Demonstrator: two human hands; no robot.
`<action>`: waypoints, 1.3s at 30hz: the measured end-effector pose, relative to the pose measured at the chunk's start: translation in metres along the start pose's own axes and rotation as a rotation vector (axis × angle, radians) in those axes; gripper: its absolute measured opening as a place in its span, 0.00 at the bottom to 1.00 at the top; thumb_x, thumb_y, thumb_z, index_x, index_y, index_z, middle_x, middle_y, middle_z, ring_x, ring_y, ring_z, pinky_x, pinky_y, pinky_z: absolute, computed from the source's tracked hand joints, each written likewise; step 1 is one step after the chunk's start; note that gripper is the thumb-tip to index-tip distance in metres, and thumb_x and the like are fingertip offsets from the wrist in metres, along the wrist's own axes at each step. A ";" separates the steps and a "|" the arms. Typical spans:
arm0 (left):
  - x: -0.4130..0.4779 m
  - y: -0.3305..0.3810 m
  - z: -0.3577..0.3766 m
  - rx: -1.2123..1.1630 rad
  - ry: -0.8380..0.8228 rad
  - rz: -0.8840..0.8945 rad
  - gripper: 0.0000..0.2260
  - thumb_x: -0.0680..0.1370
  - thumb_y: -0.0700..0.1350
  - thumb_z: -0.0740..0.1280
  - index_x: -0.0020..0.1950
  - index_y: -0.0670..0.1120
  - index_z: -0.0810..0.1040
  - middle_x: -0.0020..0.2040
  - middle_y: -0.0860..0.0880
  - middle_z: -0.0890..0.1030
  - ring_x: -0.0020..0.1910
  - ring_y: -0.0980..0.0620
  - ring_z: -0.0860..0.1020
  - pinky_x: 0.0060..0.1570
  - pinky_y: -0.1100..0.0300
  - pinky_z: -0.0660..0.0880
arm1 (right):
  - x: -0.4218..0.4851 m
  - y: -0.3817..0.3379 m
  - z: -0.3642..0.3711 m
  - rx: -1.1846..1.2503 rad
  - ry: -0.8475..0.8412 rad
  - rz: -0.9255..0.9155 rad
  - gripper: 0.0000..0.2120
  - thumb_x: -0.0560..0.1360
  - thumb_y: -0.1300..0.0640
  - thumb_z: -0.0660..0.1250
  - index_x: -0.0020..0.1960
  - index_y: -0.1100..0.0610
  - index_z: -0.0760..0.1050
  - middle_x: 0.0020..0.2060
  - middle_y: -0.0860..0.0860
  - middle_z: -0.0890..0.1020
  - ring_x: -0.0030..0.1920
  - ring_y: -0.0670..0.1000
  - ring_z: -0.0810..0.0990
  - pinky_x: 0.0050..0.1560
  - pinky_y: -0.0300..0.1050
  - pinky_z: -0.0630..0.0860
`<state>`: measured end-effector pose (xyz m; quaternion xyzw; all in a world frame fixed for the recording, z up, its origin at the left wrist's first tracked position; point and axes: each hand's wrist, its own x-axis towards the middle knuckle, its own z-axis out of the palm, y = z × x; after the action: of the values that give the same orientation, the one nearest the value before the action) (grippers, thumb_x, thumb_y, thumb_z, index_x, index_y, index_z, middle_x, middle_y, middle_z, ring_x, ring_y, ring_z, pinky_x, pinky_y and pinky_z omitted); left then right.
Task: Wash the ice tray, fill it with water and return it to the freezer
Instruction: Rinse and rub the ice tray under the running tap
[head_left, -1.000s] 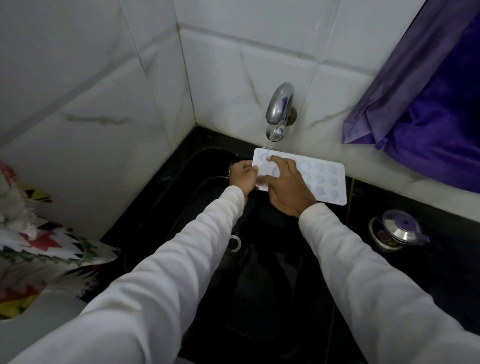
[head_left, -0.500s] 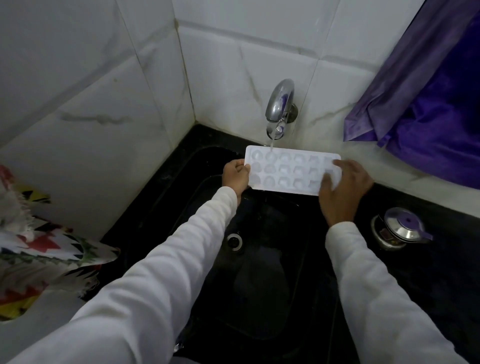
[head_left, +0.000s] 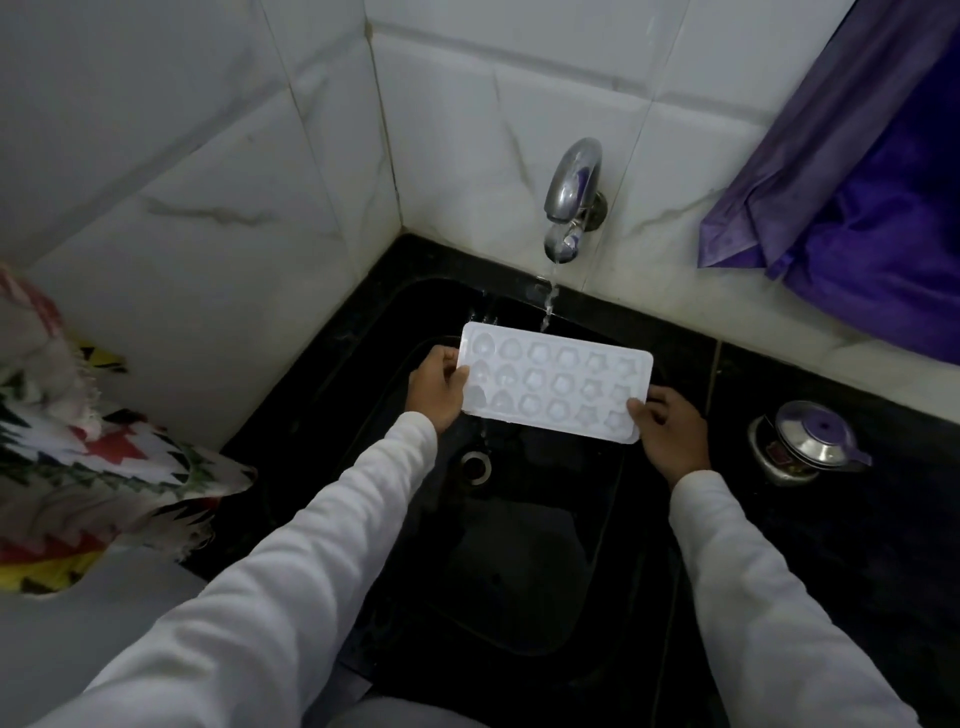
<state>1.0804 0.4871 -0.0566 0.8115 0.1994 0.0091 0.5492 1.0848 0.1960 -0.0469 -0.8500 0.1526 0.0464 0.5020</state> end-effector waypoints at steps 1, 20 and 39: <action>-0.002 -0.002 -0.004 0.043 0.003 0.020 0.04 0.79 0.41 0.65 0.52 0.50 0.74 0.53 0.48 0.81 0.55 0.49 0.79 0.56 0.57 0.76 | -0.002 -0.001 0.002 0.007 0.010 -0.006 0.12 0.78 0.57 0.70 0.60 0.58 0.77 0.49 0.53 0.83 0.50 0.51 0.81 0.52 0.43 0.74; -0.031 0.017 -0.037 0.201 0.200 0.512 0.07 0.74 0.31 0.66 0.43 0.43 0.74 0.41 0.48 0.80 0.41 0.51 0.79 0.45 0.59 0.77 | -0.034 -0.021 0.003 -0.040 0.291 -0.437 0.05 0.74 0.67 0.70 0.46 0.59 0.76 0.40 0.50 0.81 0.44 0.52 0.82 0.43 0.26 0.68; -0.020 0.007 -0.033 -0.585 0.061 -0.012 0.08 0.76 0.30 0.67 0.55 0.35 0.80 0.57 0.45 0.84 0.55 0.50 0.83 0.55 0.59 0.80 | -0.008 -0.032 0.012 0.886 -0.040 0.228 0.09 0.75 0.63 0.68 0.53 0.63 0.82 0.48 0.56 0.86 0.49 0.54 0.86 0.49 0.47 0.81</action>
<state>1.0569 0.5078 -0.0332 0.6169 0.2097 0.0876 0.7535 1.0878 0.2224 -0.0237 -0.5301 0.2406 0.0481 0.8116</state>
